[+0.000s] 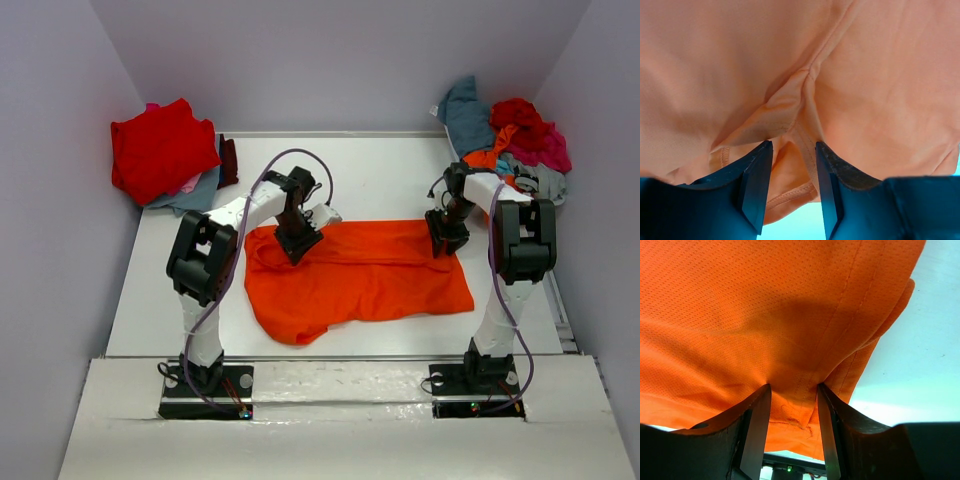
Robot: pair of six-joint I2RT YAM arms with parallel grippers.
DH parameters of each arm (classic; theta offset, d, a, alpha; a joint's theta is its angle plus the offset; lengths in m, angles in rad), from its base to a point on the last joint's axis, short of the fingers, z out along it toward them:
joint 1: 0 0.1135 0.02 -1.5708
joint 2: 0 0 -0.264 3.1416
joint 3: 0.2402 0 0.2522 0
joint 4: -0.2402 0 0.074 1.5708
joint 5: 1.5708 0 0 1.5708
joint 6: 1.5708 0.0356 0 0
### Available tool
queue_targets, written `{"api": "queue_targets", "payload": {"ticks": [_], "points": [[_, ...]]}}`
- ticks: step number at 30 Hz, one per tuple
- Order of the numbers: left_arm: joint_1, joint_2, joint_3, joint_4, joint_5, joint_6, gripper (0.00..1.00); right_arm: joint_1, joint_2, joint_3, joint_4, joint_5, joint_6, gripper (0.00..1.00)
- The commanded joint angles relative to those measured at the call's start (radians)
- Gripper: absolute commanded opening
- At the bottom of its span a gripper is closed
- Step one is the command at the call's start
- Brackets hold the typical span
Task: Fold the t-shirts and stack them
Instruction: Fold the tshirt
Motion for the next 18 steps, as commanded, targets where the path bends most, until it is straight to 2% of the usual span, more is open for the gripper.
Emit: {"api": "queue_targets", "payload": {"ticks": [1, 16, 18], "points": [[-0.001, 0.011, -0.013, -0.062, 0.070, 0.035, 0.51, 0.002, 0.040, -0.021, 0.036, 0.018, -0.024, 0.48], [-0.001, 0.039, -0.024, -0.096, 0.116, 0.066, 0.50, 0.002, 0.039, -0.018, 0.031, 0.018, -0.026, 0.48], [-0.001, 0.033, -0.021, -0.091, 0.114, 0.066, 0.46, 0.002, 0.039, -0.019, 0.031, 0.019, -0.026, 0.48]]}}
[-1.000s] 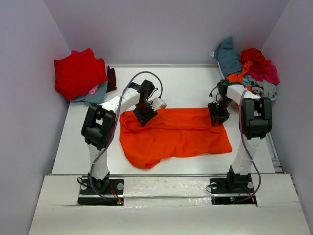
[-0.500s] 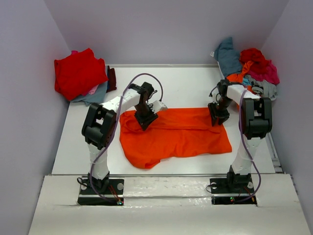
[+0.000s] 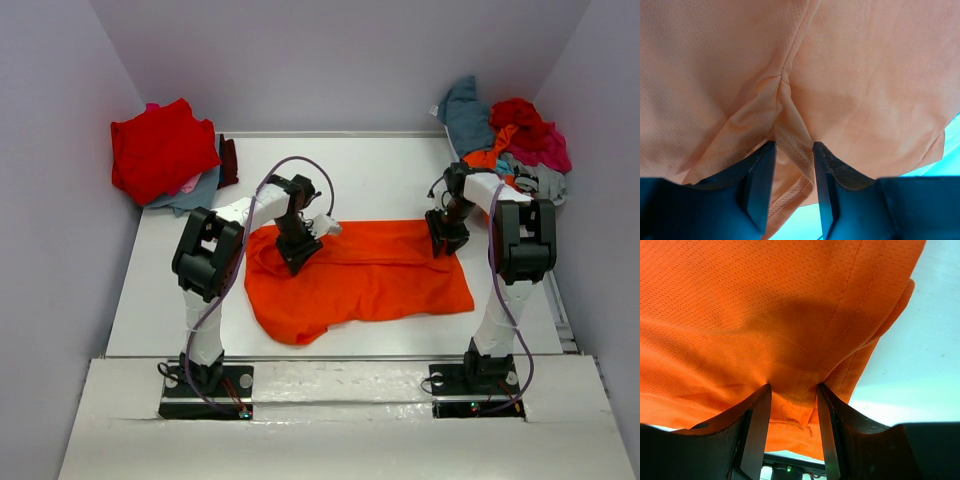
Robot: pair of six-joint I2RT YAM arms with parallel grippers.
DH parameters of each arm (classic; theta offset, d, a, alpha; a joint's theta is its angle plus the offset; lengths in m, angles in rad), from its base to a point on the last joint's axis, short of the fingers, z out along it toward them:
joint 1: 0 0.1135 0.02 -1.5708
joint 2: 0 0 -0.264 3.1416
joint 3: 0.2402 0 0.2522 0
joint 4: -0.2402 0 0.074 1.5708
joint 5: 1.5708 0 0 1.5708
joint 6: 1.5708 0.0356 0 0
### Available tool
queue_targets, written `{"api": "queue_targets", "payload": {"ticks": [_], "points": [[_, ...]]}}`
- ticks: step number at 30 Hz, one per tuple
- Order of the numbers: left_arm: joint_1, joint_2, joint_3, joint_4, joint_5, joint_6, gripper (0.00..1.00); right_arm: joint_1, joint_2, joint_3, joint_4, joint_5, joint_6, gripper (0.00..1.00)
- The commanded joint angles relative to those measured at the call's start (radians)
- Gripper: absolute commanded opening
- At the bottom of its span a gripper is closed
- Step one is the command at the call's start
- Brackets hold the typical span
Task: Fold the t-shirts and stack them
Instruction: Fold the tshirt
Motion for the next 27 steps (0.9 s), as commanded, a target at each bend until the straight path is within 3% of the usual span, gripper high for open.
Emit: {"api": "queue_targets", "payload": {"ticks": [1, 12, 27], "points": [[-0.001, -0.015, -0.002, -0.033, 0.024, 0.015, 0.42, 0.002, 0.037, -0.019, 0.031, 0.019, -0.025, 0.48], [-0.001, -0.036, 0.015, -0.041, -0.007, 0.015, 0.07, 0.002, 0.039, -0.019, 0.033, 0.021, -0.025, 0.47], [-0.093, -0.202, 0.015, -0.025, -0.203, 0.021, 0.06, 0.002, 0.039, -0.013, 0.028, 0.022, -0.026, 0.47]]}}
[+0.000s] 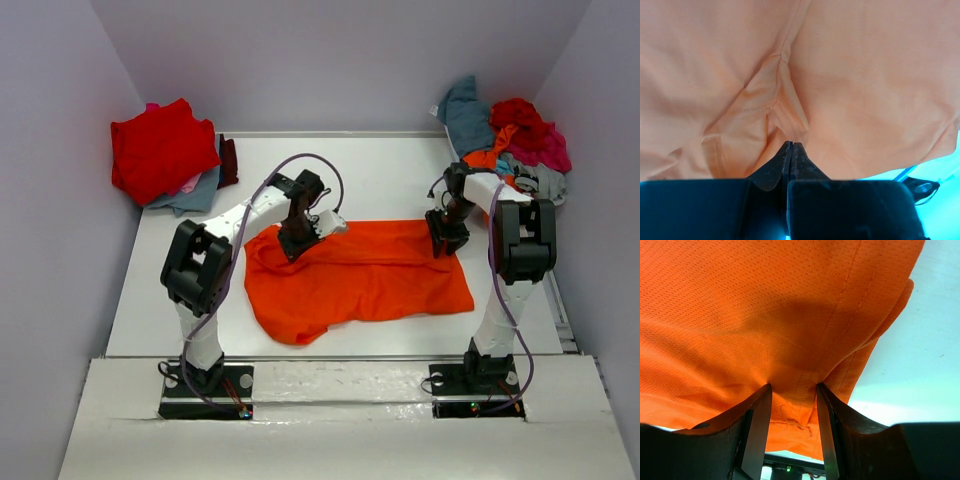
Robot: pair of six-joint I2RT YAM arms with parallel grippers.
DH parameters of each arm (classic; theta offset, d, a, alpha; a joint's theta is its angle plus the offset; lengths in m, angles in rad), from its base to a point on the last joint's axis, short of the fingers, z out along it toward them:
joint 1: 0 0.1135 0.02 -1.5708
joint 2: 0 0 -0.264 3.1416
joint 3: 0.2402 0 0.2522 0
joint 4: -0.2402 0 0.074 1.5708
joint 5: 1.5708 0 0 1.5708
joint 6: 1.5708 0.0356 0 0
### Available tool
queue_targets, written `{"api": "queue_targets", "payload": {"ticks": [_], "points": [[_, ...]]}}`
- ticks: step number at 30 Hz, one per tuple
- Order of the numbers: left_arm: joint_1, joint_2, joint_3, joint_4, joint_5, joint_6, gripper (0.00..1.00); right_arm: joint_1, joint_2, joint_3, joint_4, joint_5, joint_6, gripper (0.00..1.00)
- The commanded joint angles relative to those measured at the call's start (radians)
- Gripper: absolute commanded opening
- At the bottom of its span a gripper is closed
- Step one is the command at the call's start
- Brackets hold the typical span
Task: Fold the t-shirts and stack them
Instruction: Fold the tshirt
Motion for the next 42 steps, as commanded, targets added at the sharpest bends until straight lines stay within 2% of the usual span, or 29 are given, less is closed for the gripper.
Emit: {"api": "queue_targets", "payload": {"ticks": [1, 9, 12, 13, 15, 17, 21, 31, 42], "points": [[-0.040, -0.095, 0.014, -0.043, -0.063, 0.017, 0.06, 0.002, 0.040, -0.010, 0.028, 0.018, -0.024, 0.47], [-0.040, -0.090, -0.024, -0.031, -0.040, 0.009, 0.06, 0.002, 0.039, -0.012, 0.028, 0.010, -0.021, 0.47], [-0.040, -0.061, -0.026, -0.008, -0.001, -0.005, 0.14, 0.002, 0.037, -0.016, 0.033, 0.010, -0.021, 0.47], [-0.031, -0.052, -0.026, 0.012, 0.011, -0.015, 0.27, 0.002, 0.035, -0.019, 0.031, 0.009, -0.023, 0.47], [-0.031, -0.038, -0.020, 0.030, 0.023, -0.026, 0.39, 0.002, 0.032, -0.021, 0.033, 0.010, -0.024, 0.47], [-0.022, -0.027, -0.007, 0.056, 0.046, -0.041, 0.45, 0.002, 0.029, -0.024, 0.033, 0.012, -0.026, 0.47], [-0.002, 0.008, 0.007, 0.108, 0.086, -0.074, 0.51, 0.002, 0.034, -0.019, 0.031, 0.007, -0.024, 0.47], [0.094, -0.007, -0.045, 0.269, 0.099, -0.192, 0.53, 0.002, -0.003, -0.010, 0.047, 0.004, -0.006, 0.52], [0.095, -0.099, -0.147, 0.279, 0.057, -0.215, 0.52, 0.002, 0.014, 0.010, 0.037, 0.013, -0.001, 0.52]]}}
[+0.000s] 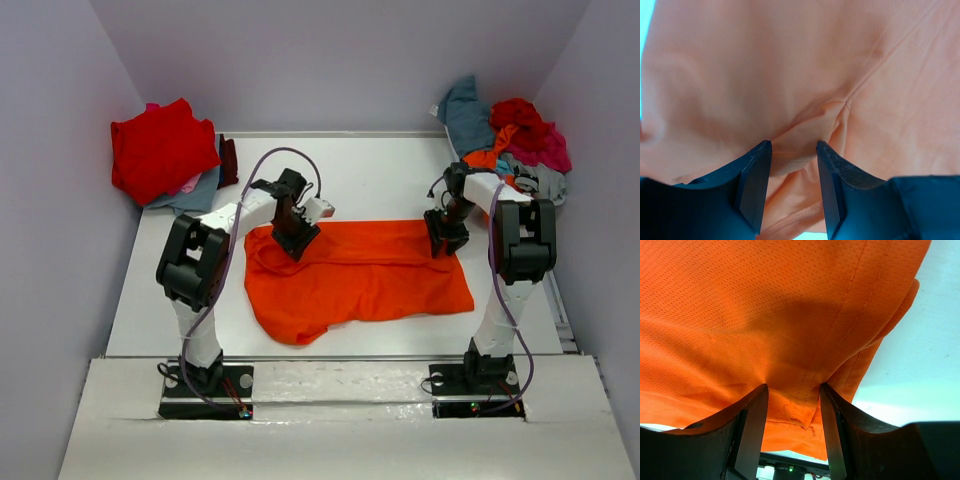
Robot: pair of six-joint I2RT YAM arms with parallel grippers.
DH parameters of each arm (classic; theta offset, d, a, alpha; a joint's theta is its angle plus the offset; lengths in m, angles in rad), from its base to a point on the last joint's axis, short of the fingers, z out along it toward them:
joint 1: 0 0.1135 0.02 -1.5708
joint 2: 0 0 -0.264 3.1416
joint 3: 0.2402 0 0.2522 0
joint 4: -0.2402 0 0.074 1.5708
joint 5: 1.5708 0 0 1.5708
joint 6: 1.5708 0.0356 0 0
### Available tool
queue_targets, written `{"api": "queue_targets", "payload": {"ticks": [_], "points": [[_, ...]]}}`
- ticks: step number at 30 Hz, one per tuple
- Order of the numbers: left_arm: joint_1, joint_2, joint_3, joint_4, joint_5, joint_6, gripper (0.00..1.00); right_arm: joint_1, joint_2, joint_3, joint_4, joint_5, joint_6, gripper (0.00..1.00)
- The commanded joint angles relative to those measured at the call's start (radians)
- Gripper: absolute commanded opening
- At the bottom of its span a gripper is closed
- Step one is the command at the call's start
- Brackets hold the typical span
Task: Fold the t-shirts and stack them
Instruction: Fold the tshirt
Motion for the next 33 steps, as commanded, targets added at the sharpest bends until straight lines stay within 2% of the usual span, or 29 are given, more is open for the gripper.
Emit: {"api": "queue_targets", "payload": {"ticks": [1, 6, 13, 33], "points": [[-0.005, -0.110, -0.044, 0.000, -0.028, -0.013, 0.53, 0.001, 0.017, 0.009, 0.040, 0.014, -0.009, 0.52], [-0.005, -0.139, -0.044, 0.009, -0.076, -0.019, 0.53, 0.001, 0.034, -0.002, 0.047, 0.013, -0.008, 0.52], [-0.005, -0.138, -0.040, -0.062, -0.039, 0.001, 0.51, 0.001, 0.026, -0.019, 0.057, 0.016, -0.014, 0.52], [-0.005, -0.193, -0.055, -0.077, -0.034, -0.018, 0.49, 0.001, 0.017, -0.037, 0.063, 0.016, -0.017, 0.51]]}}
